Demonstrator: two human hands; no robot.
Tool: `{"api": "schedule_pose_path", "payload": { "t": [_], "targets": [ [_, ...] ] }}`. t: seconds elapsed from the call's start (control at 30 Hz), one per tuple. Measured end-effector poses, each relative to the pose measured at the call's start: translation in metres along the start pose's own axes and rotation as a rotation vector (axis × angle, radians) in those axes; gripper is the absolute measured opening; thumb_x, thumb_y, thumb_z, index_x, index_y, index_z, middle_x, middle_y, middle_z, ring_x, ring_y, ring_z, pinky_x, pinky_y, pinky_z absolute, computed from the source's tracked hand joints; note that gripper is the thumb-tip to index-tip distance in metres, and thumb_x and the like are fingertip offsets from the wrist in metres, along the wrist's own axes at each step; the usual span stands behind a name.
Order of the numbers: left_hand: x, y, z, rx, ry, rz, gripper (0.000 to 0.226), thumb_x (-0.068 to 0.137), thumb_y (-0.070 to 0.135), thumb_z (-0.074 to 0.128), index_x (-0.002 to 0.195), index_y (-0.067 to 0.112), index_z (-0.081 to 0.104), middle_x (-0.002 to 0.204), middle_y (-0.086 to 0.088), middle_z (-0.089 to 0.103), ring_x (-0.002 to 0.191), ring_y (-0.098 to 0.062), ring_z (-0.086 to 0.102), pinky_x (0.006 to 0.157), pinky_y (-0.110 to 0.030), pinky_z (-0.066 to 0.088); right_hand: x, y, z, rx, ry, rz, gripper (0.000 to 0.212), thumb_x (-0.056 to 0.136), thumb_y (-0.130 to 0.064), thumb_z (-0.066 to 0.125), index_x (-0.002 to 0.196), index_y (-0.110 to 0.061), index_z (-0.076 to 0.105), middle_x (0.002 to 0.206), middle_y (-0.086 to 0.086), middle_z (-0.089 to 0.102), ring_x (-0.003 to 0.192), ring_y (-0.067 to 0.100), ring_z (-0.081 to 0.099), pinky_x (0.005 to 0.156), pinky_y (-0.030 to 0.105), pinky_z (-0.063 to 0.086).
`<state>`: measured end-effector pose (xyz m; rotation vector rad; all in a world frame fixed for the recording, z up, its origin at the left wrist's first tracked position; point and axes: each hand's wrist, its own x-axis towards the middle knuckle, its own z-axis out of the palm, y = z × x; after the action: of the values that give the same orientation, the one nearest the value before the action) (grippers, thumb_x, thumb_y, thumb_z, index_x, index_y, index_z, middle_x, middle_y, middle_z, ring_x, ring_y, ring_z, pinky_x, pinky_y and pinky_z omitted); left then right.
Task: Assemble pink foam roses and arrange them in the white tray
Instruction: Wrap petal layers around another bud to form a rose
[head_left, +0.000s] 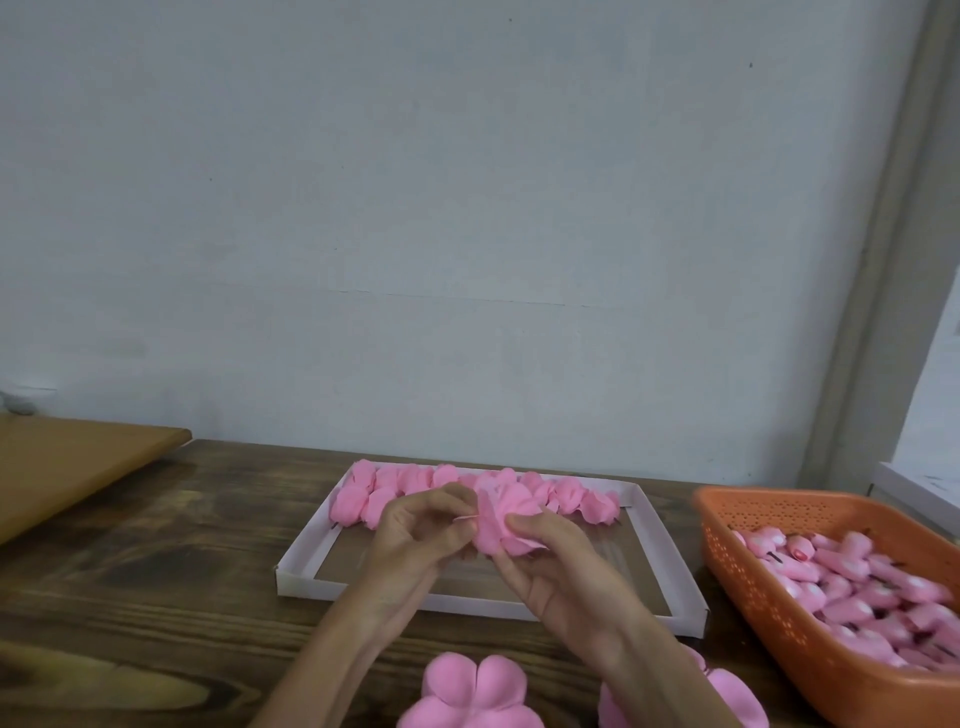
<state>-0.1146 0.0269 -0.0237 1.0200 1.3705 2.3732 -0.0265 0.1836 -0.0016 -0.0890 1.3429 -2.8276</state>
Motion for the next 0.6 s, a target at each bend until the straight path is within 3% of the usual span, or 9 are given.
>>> {"api": "schedule_pose_path", "payload": {
  "t": [0.13,0.23,0.33,0.43,0.5,0.6],
  "targets": [
    [-0.002,-0.002,0.009,-0.103,0.028,-0.002,0.038,0.051,0.035,0.107,0.071,0.016,0.080,0.109,-0.002,0.073,0.102,-0.018,0.069,0.077,-0.033,0.058,-0.002,0.001,0.008,-0.103,-0.118,0.002,0.036,0.089,-0.006,0.067,0.125,-0.004,0.070,0.123,0.014,0.070,0.112,0.020,0.069,0.089,0.025,0.057],
    [-0.004,-0.005,0.019,-0.162,0.040,-0.009,0.037,0.064,0.036,0.101,0.079,0.014,0.076,0.129,-0.013,0.070,0.117,-0.028,0.069,0.083,-0.040,0.061,-0.001,0.002,0.012,-0.161,-0.151,-0.031,0.035,0.092,-0.006,0.067,0.126,0.000,0.068,0.123,0.015,0.069,0.114,0.020,0.067,0.093,0.028,0.056],
    [-0.004,-0.009,0.034,-0.231,0.133,-0.009,0.034,0.088,0.041,0.083,0.103,0.013,0.072,0.135,-0.022,0.067,0.126,-0.036,0.066,0.086,-0.043,0.061,-0.001,0.004,0.014,-0.270,-0.096,-0.089,0.028,0.092,-0.001,0.068,0.119,0.005,0.070,0.122,0.025,0.070,0.113,0.027,0.068,0.093,0.034,0.058],
    [-0.002,-0.012,0.043,-0.287,0.314,-0.072,0.037,0.104,0.045,0.056,0.106,0.014,0.077,0.124,-0.024,0.072,0.113,-0.036,0.073,0.076,-0.039,0.063,0.000,0.010,0.016,-0.436,0.014,-0.134,0.023,0.086,0.005,0.072,0.107,-0.001,0.077,0.115,0.023,0.073,0.105,0.026,0.073,0.086,0.035,0.061],
    [-0.003,-0.017,0.046,-0.295,0.416,-0.098,0.051,0.103,0.053,0.048,0.091,0.016,0.081,0.104,-0.017,0.079,0.093,-0.030,0.078,0.064,-0.036,0.062,0.000,0.015,0.019,-0.636,0.076,-0.181,0.026,0.082,0.006,0.071,0.101,-0.010,0.080,0.106,0.011,0.077,0.099,0.020,0.075,0.082,0.034,0.063],
    [-0.006,-0.024,0.048,-0.372,0.510,-0.189,0.058,0.099,0.063,0.050,0.072,0.017,0.074,0.091,-0.011,0.078,0.080,-0.026,0.078,0.061,-0.034,0.062,0.001,0.023,0.024,-0.922,0.116,-0.290,0.039,0.079,0.005,0.071,0.088,-0.033,0.080,0.095,-0.014,0.075,0.087,0.008,0.073,0.078,0.032,0.062]
  ]
}}
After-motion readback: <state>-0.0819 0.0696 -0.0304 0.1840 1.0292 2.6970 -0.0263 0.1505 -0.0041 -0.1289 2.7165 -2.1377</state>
